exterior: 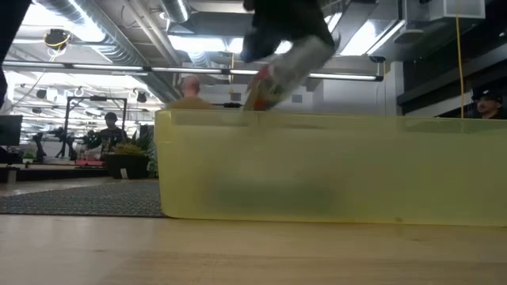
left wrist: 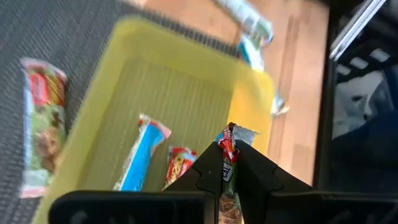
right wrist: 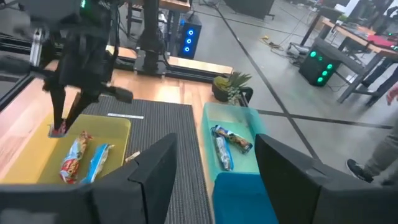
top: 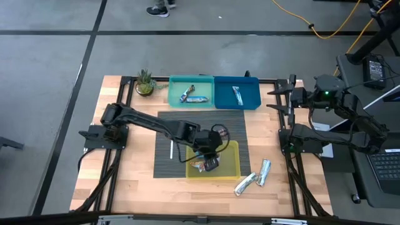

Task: Pick and place Granola Bars by type
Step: Put the red granola bar into the yellow bin

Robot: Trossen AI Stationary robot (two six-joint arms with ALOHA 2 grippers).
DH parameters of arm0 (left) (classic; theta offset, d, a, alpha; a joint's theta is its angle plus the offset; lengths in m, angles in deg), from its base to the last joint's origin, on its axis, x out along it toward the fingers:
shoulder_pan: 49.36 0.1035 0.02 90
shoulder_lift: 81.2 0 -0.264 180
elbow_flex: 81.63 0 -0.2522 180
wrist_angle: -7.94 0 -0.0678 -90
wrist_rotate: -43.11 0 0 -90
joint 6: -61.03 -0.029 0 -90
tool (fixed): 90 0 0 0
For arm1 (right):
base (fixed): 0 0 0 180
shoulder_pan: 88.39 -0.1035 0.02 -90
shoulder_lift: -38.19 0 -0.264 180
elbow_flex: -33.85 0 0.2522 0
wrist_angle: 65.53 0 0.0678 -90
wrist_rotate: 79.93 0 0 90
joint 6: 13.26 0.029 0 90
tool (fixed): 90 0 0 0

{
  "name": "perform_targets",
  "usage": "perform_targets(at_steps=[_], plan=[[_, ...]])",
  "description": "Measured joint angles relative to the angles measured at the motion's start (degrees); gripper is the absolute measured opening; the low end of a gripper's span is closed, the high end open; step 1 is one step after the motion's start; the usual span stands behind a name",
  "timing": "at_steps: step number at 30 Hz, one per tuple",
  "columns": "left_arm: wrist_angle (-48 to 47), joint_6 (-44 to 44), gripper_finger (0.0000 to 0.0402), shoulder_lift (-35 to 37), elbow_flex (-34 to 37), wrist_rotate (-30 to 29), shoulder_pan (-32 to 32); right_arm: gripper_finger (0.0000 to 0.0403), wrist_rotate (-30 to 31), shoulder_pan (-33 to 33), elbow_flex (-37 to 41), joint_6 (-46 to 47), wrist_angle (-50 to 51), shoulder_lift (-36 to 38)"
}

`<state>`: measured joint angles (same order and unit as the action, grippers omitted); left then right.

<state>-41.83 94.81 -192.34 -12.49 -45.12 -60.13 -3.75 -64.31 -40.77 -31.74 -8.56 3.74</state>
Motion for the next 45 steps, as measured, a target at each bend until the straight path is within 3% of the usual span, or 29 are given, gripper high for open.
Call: perform_targets(at_steps=[11, 17, 35, 40, 45], plan=[[-2.2, -3.0, 0.0026, -5.4, 0.0, 3.8, 1.6, 0.0218, 0.0, 0.0, 0.0, -0.1, 2.3, 0.0], [-2.8, -3.8, 0.0036, -5.3, 0.0, 3.0, 2.0, 0.0218, 0.0, 0.0, 0.0, -0.9, 2.3, 0.0], [-2.9, -1.5, 0.0164, -5.0, 0.0, 3.6, 1.7, 0.0218, 0.1, 0.0, 0.0, -3.1, 4.0, 0.0], [-4.1, -2.3, 0.0179, -5.0, -3.7, 3.2, 1.7, 0.0218, -0.2, 0.0, 0.0, -3.2, 7.2, 0.0], [-5.6, -5.4, 0.0174, -4.9, -8.6, 0.6, 1.6, 0.0218, -5.6, 0.0, 0.0, -6.6, 14.5, 0.8]])
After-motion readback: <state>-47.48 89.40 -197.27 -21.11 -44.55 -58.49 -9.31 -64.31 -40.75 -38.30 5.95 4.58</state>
